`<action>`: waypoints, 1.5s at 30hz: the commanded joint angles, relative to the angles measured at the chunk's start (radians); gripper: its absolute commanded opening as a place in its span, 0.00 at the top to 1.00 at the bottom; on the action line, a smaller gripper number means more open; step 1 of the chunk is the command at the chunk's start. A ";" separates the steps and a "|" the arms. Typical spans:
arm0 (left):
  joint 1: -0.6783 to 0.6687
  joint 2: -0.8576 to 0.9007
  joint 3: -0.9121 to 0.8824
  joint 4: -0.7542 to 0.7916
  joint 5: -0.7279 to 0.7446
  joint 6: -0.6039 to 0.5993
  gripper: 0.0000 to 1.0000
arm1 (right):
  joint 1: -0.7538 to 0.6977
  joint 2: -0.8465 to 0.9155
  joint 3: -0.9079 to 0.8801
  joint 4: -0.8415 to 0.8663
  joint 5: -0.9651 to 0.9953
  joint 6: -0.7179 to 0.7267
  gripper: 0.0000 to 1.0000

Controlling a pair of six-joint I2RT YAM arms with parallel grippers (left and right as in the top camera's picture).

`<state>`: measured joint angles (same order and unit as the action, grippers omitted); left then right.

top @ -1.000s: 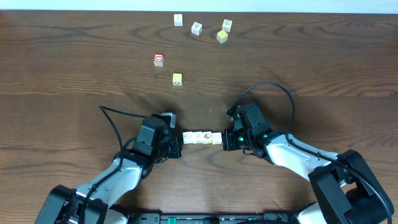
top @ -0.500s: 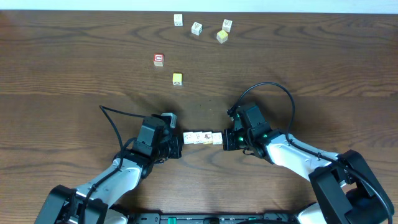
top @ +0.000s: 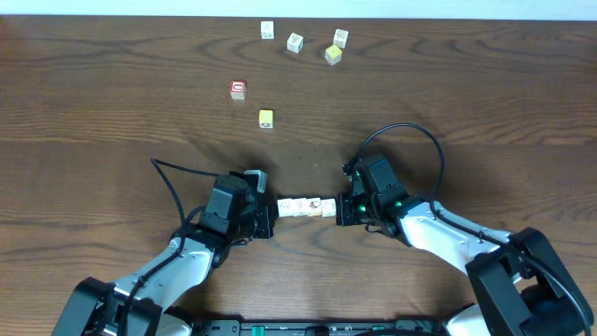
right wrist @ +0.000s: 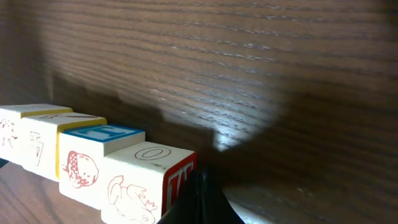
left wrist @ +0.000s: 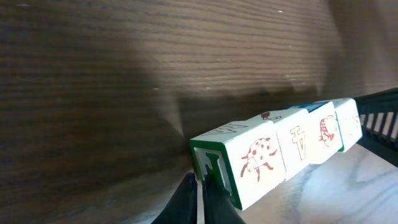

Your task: Lift 4 blocks

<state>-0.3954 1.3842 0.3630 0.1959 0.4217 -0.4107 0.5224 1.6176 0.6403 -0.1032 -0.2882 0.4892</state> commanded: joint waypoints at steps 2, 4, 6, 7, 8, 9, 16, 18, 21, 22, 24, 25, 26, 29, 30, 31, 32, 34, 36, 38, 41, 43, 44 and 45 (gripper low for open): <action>-0.014 0.004 0.002 0.011 0.064 0.018 0.93 | 0.015 -0.023 -0.001 -0.051 0.079 0.003 0.99; -0.014 0.004 0.002 0.012 0.064 0.018 0.93 | 0.015 -0.029 -0.001 -0.079 0.105 0.003 0.99; -0.014 0.004 0.002 0.012 0.064 0.018 0.93 | 0.015 -0.029 -0.001 -0.097 0.130 0.003 0.99; -0.014 0.004 0.002 0.012 0.064 0.018 0.93 | 0.015 -0.029 -0.001 -0.101 0.140 0.003 0.99; -0.014 0.004 0.002 0.012 0.064 0.018 0.93 | 0.015 -0.028 -0.001 -0.103 0.142 0.002 0.99; -0.014 0.004 0.002 0.012 0.064 0.018 0.93 | 0.015 -0.029 -0.001 -0.101 0.142 0.002 0.99; -0.014 0.004 0.002 0.011 0.064 0.018 0.93 | 0.015 -0.029 0.000 -0.100 0.188 0.002 0.99; -0.014 0.004 0.002 0.011 0.064 0.022 0.93 | 0.015 -0.029 0.000 -0.100 0.191 -0.001 0.99; -0.014 0.004 0.002 0.011 0.064 0.022 0.93 | 0.015 -0.029 0.002 -0.099 0.205 -0.001 0.99; -0.014 0.004 0.002 0.011 0.064 0.022 0.93 | 0.015 -0.029 0.003 -0.099 0.208 -0.001 0.99; -0.014 0.004 0.002 0.011 0.064 0.022 0.93 | 0.015 -0.029 0.012 -0.099 0.198 -0.009 0.99; -0.014 0.004 0.002 0.011 0.064 0.022 0.93 | 0.015 -0.030 0.019 -0.099 0.179 -0.020 0.99; -0.014 0.004 0.002 0.011 0.064 0.022 0.93 | 0.015 -0.031 0.025 -0.100 0.166 -0.026 0.99; -0.014 0.004 0.002 0.011 0.064 0.022 0.93 | 0.015 -0.040 0.038 -0.110 0.150 -0.027 0.99; -0.014 0.004 0.002 0.011 0.064 0.022 0.93 | 0.015 -0.043 0.039 -0.111 0.146 -0.027 0.99; -0.014 0.004 0.002 0.011 0.064 0.022 0.93 | 0.016 -0.047 0.039 -0.114 0.142 -0.027 0.99; -0.014 0.004 0.002 0.011 0.064 0.022 0.93 | 0.016 -0.049 0.039 -0.119 0.141 -0.027 0.99; -0.014 0.004 0.002 0.011 0.064 0.022 0.93 | 0.016 -0.051 0.039 -0.133 0.141 -0.027 0.99; -0.014 0.004 0.002 0.011 0.064 0.022 0.93 | 0.016 -0.052 0.039 -0.140 0.130 -0.027 0.99; -0.014 0.004 0.002 0.011 0.064 0.022 0.93 | 0.016 -0.052 0.039 -0.135 0.102 -0.027 0.99; -0.014 0.004 0.002 0.011 0.064 0.022 0.93 | 0.016 -0.053 0.039 -0.117 0.079 -0.027 0.99; -0.014 0.004 0.002 0.011 0.064 0.022 0.93 | 0.015 -0.054 0.039 -0.101 0.069 -0.027 0.99; -0.014 0.004 0.002 0.011 0.064 0.022 0.93 | 0.015 -0.055 0.039 -0.096 0.070 -0.027 0.99; -0.014 0.004 0.002 0.011 0.064 0.022 0.93 | 0.015 -0.055 0.039 -0.092 0.070 -0.027 0.99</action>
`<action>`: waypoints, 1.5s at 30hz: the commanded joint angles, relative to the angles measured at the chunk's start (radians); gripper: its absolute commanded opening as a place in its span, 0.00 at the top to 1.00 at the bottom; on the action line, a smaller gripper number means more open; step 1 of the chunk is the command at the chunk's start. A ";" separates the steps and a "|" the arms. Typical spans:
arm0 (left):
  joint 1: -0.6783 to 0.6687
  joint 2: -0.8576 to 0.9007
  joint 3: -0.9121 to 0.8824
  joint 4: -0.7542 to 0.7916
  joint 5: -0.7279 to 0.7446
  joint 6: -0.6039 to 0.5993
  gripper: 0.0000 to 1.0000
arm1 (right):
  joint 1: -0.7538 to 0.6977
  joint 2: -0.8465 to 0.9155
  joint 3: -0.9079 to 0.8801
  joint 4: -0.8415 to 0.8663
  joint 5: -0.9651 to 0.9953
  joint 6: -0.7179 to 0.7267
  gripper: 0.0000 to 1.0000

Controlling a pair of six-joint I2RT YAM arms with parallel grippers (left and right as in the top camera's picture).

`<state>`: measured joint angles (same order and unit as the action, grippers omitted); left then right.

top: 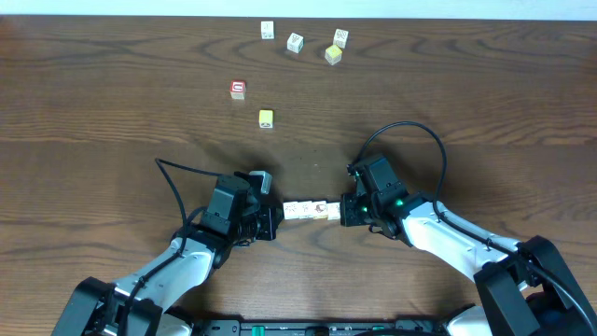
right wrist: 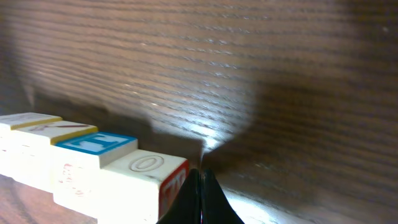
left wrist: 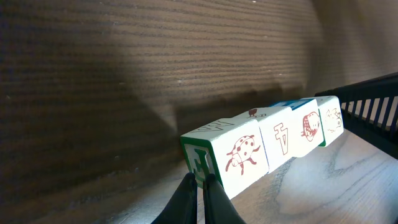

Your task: Lift 4 blocks

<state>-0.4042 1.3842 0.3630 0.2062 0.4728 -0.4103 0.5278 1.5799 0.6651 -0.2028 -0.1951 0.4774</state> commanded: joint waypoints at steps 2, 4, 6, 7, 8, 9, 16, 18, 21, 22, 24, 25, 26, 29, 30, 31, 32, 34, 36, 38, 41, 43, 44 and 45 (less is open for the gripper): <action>-0.005 0.004 0.002 0.001 0.013 0.021 0.92 | 0.010 -0.017 0.014 0.008 -0.023 -0.015 0.99; -0.005 0.004 0.002 0.001 0.013 0.022 0.93 | 0.010 -0.017 0.014 0.004 -0.024 -0.015 0.99; -0.005 0.004 0.002 0.001 0.013 0.022 0.93 | 0.010 -0.017 0.014 0.002 -0.034 -0.015 0.99; -0.005 0.004 0.002 0.001 0.013 0.022 0.93 | 0.010 -0.017 0.014 0.004 -0.045 -0.015 0.99; -0.005 0.004 0.002 0.001 0.013 0.022 0.93 | 0.010 -0.017 0.014 0.004 -0.051 -0.014 0.99; -0.005 0.004 0.002 0.001 0.013 0.022 0.93 | 0.010 -0.017 0.014 0.004 -0.054 -0.014 0.99; -0.005 0.004 0.002 0.001 0.013 0.025 0.93 | 0.010 -0.017 0.014 0.025 -0.107 -0.014 0.99; -0.005 0.004 0.002 0.001 0.013 0.025 0.93 | 0.010 -0.017 0.014 0.029 -0.110 -0.010 0.99; -0.005 0.004 0.002 0.001 0.014 0.025 0.93 | 0.010 -0.017 0.014 0.030 -0.116 -0.010 0.99; -0.005 0.004 0.002 0.001 0.014 0.025 0.93 | 0.010 -0.017 0.014 0.032 -0.126 -0.010 0.99; -0.005 0.004 0.002 0.001 0.014 0.025 0.93 | 0.010 -0.017 0.014 0.037 -0.140 -0.010 0.99; -0.005 0.004 0.002 0.001 0.014 0.025 0.93 | 0.010 -0.017 0.014 0.037 -0.144 -0.007 0.99; -0.005 0.004 0.002 0.001 0.014 0.025 0.93 | 0.010 -0.017 0.014 0.039 -0.147 -0.007 0.99; -0.005 0.004 0.002 0.002 0.018 0.025 0.93 | 0.010 -0.017 0.014 0.039 -0.155 -0.007 0.99; -0.005 0.004 0.002 0.002 0.018 0.024 0.93 | 0.011 -0.017 0.014 0.039 -0.162 -0.007 0.99; -0.005 0.004 0.002 0.002 0.023 0.025 0.93 | 0.011 -0.017 0.014 0.040 -0.166 -0.007 0.99; -0.005 0.004 0.002 0.003 0.035 0.033 0.93 | 0.011 -0.017 0.014 0.043 -0.172 -0.008 0.99; -0.005 0.004 0.002 0.005 0.044 0.036 0.93 | 0.011 -0.017 0.014 0.050 -0.173 -0.008 0.99; -0.005 0.004 0.002 0.005 0.044 0.036 0.93 | 0.011 -0.017 0.014 0.055 -0.173 -0.008 0.99; -0.005 0.004 0.002 0.005 0.044 0.035 0.93 | 0.011 -0.017 0.014 0.056 -0.173 -0.008 0.99; -0.005 0.004 0.002 0.005 0.043 0.004 0.93 | 0.011 -0.017 0.014 0.056 -0.172 -0.008 0.99; -0.005 0.004 0.002 0.005 0.043 -0.023 0.93 | 0.011 -0.017 0.014 0.057 -0.172 -0.008 0.99; -0.005 0.004 0.002 0.005 0.038 -0.036 0.93 | 0.011 -0.017 0.014 0.057 -0.172 -0.008 0.99; -0.005 0.004 0.002 0.005 0.034 -0.045 0.93 | 0.011 -0.017 0.014 0.057 -0.172 -0.008 0.99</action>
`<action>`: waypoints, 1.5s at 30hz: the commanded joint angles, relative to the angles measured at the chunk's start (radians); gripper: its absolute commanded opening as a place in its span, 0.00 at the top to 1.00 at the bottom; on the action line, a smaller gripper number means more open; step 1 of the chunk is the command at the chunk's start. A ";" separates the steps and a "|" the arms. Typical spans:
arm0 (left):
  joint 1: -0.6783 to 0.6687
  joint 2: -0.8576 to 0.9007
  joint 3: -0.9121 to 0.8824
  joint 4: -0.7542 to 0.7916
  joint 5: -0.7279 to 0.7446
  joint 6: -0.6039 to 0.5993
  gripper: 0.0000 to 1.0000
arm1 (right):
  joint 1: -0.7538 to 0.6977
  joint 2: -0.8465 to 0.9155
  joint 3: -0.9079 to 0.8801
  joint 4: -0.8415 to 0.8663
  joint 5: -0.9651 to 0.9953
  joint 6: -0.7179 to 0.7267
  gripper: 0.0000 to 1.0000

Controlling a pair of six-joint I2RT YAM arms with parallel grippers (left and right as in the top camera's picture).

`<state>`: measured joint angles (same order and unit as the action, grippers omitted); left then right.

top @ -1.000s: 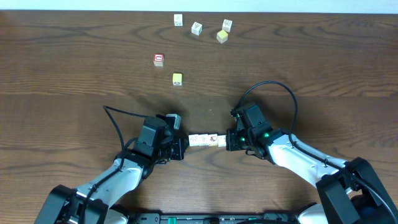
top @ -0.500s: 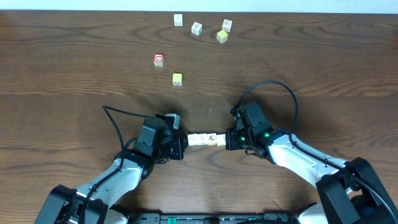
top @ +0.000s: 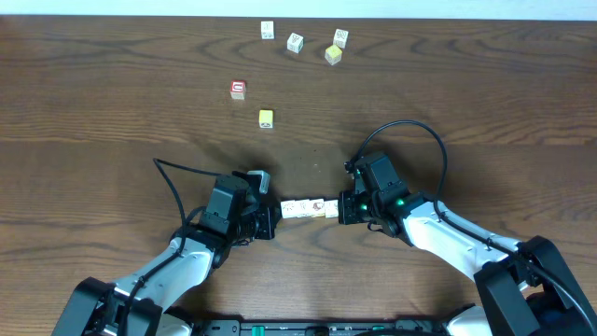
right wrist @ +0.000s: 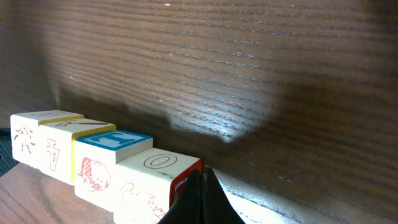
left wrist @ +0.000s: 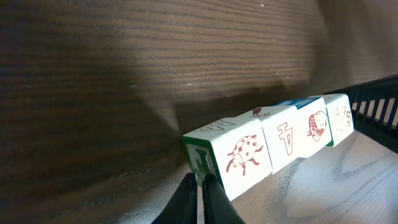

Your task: Lift 4 blocks

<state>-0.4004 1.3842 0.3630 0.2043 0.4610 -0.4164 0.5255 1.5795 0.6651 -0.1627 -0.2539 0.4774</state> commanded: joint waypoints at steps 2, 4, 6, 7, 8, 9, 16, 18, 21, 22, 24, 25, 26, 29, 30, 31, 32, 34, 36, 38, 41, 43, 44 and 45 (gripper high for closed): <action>-0.009 0.004 0.002 0.007 0.029 -0.061 0.93 | 0.013 -0.016 0.014 0.016 -0.114 -0.008 0.99; -0.009 0.004 0.002 0.007 0.011 -0.091 0.93 | 0.013 -0.016 0.014 0.017 -0.114 -0.008 0.99; -0.009 0.004 0.002 0.008 0.001 -0.113 0.93 | 0.013 -0.016 0.014 0.017 -0.114 -0.008 0.99; -0.009 0.004 0.002 0.008 0.001 -0.114 0.93 | 0.013 -0.016 0.014 0.017 -0.114 -0.008 0.99; -0.009 0.004 0.002 0.008 0.002 -0.114 0.93 | 0.013 -0.016 0.014 0.017 -0.114 -0.008 0.99; -0.009 0.004 0.002 0.008 0.002 -0.114 0.93 | 0.013 -0.016 0.014 0.017 -0.114 -0.011 0.99; -0.009 0.004 0.002 0.008 -0.003 -0.112 0.93 | 0.013 -0.016 0.014 0.017 -0.113 -0.014 0.99; -0.009 0.004 0.002 0.007 -0.012 -0.087 0.93 | 0.013 -0.016 0.014 0.017 -0.113 -0.016 0.99; -0.009 0.006 0.002 -0.005 -0.050 -0.074 0.93 | 0.013 -0.016 0.014 0.016 -0.110 -0.020 0.99; -0.009 0.006 0.002 -0.008 -0.059 -0.071 0.93 | 0.013 -0.016 0.014 0.016 -0.110 -0.021 0.99; -0.009 0.006 0.002 -0.008 -0.066 -0.059 0.93 | 0.013 -0.016 0.014 0.016 -0.110 -0.023 0.99; -0.009 0.006 0.002 -0.008 -0.071 -0.059 0.93 | 0.013 -0.016 0.014 0.016 -0.110 -0.023 0.99; -0.009 0.006 0.002 -0.008 -0.081 -0.059 0.93 | 0.013 -0.016 0.014 0.016 -0.110 -0.023 0.99; -0.009 0.006 0.002 -0.008 -0.097 -0.056 0.93 | 0.013 -0.016 0.014 0.015 -0.110 -0.023 0.99; -0.009 0.006 0.002 -0.008 -0.104 -0.056 0.93 | 0.013 -0.016 0.014 0.014 -0.110 -0.023 0.99; -0.009 0.006 0.002 -0.008 -0.112 -0.056 0.93 | 0.013 -0.016 0.014 0.014 -0.110 -0.023 0.99; -0.009 0.006 0.002 -0.007 -0.118 -0.055 0.93 | 0.013 -0.016 0.014 0.013 -0.110 -0.023 0.99; -0.009 0.006 0.002 -0.007 -0.141 -0.056 0.93 | 0.013 -0.016 0.014 0.013 -0.110 -0.023 0.99; -0.009 0.006 0.002 -0.003 -0.146 -0.056 0.93 | 0.013 -0.016 0.014 0.013 -0.110 -0.023 0.99; -0.009 0.006 0.002 0.000 -0.149 -0.056 0.93 | 0.013 -0.016 0.014 0.013 -0.110 -0.023 0.99; -0.009 0.006 0.002 0.001 -0.161 -0.056 0.93 | 0.013 -0.016 0.014 0.013 -0.109 -0.023 0.99; -0.009 0.006 0.002 0.003 -0.167 -0.056 0.93 | 0.013 -0.016 0.014 0.013 -0.109 -0.024 0.99; -0.009 0.006 0.002 0.004 -0.168 -0.055 0.92 | 0.013 -0.016 0.014 0.013 -0.109 -0.024 0.99; -0.009 0.006 0.002 0.006 -0.168 -0.056 0.92 | 0.013 -0.016 0.014 0.013 -0.107 -0.023 0.99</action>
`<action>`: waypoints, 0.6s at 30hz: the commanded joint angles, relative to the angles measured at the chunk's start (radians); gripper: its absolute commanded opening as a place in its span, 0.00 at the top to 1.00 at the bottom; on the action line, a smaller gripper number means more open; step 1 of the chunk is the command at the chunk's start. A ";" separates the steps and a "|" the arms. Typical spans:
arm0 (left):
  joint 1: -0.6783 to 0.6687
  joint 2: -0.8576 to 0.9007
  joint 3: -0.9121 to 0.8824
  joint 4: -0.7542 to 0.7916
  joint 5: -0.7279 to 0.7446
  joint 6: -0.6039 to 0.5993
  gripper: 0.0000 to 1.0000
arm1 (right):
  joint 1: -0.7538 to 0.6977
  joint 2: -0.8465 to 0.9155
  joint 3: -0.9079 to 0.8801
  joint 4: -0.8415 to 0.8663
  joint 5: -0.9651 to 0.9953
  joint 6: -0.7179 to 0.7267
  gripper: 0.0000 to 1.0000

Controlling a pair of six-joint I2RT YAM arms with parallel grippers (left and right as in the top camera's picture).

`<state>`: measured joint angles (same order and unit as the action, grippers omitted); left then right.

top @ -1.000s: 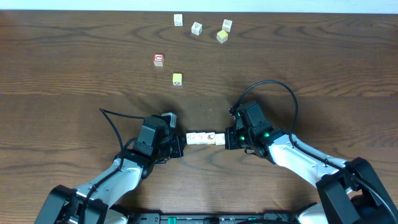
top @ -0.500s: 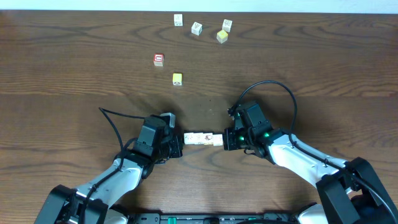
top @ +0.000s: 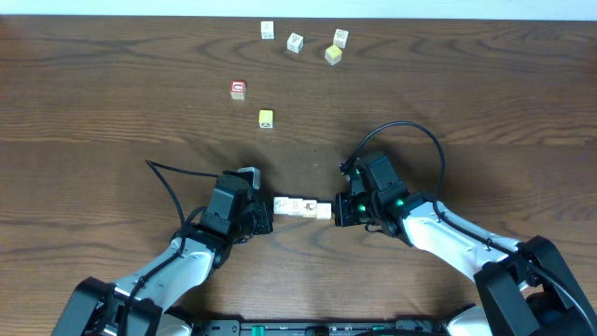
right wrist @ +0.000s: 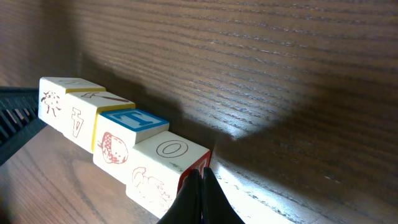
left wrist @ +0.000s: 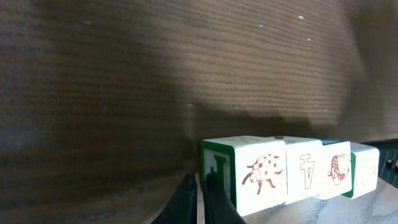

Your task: Lift 4 blocks

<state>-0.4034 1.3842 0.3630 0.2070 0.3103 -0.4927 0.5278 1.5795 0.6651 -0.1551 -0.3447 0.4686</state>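
A row of four white picture blocks (top: 300, 207) is squeezed end to end between my two grippers and casts a shadow on the wood table (top: 112, 140) below. My left gripper (top: 270, 213) is shut, its tips (left wrist: 200, 182) pressed on the green-edged ladybug block (left wrist: 261, 177). My right gripper (top: 336, 211) is shut too, its tips (right wrist: 200, 175) against the red-sided O block (right wrist: 168, 163). Between those lie a yellow-edged block (right wrist: 81, 115) and a blue-topped one (right wrist: 134, 121).
Loose blocks lie farther back: a red one (top: 238, 90), a yellow one (top: 266, 118), and a cluster at the far edge (top: 295, 42) (top: 333, 54). Black cables loop beside each arm (top: 410, 131).
The row of blocks and both shut grippers have shifted a little to the left. In the left wrist view the row now looks level instead of slanted.
At every earlier moment the four blocks were clamped in a line between the two shut grippers near the table's middle front. The row drifted slightly right, then back, and now sits a bit further left, still held together.
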 commanded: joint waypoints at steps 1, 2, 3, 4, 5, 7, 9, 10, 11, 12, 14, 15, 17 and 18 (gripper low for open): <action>-0.006 0.006 0.002 0.005 -0.018 0.021 0.92 | 0.011 -0.016 0.014 0.005 -0.013 -0.014 0.99; -0.006 0.006 0.002 0.005 -0.018 0.021 0.91 | 0.011 -0.016 0.014 0.005 -0.011 -0.014 0.99; -0.006 0.006 0.002 0.005 -0.024 0.020 0.89 | 0.011 -0.016 0.014 0.005 -0.011 -0.014 0.99; -0.006 0.006 0.002 0.004 -0.025 0.021 0.88 | 0.011 -0.016 0.014 0.005 -0.011 -0.014 0.99; -0.006 0.006 0.002 0.005 -0.025 0.021 0.88 | 0.011 -0.016 0.014 0.005 -0.011 -0.014 0.99; -0.006 0.006 0.002 0.004 -0.032 0.021 0.86 | 0.011 -0.016 0.014 0.005 -0.011 -0.014 0.99; -0.006 0.006 0.002 0.005 -0.035 0.021 0.83 | 0.011 -0.016 0.014 0.005 -0.011 -0.014 0.99; -0.006 0.006 0.002 0.005 -0.036 0.021 0.83 | 0.011 -0.016 0.014 0.005 -0.011 -0.014 0.99; -0.006 0.006 0.002 0.005 -0.037 0.021 0.83 | 0.011 -0.016 0.014 0.005 -0.011 -0.014 0.99; -0.006 0.006 0.002 0.005 -0.041 0.021 0.83 | 0.011 -0.016 0.014 0.005 -0.011 -0.014 0.99; -0.006 0.006 0.002 0.005 -0.044 0.025 0.83 | 0.011 -0.016 0.014 0.005 -0.011 -0.014 0.99; -0.006 0.006 0.002 0.005 -0.047 0.026 0.84 | 0.011 -0.016 0.014 0.005 -0.011 -0.014 0.99; -0.006 0.006 0.002 0.005 -0.051 0.028 0.93 | 0.011 -0.016 0.014 0.005 -0.011 -0.014 0.99; -0.006 0.006 0.002 0.005 -0.051 0.029 0.93 | 0.011 -0.016 0.014 0.005 -0.011 -0.014 0.99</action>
<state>-0.4046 1.3842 0.3630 0.2100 0.2779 -0.4839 0.5278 1.5791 0.6651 -0.1551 -0.3447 0.4660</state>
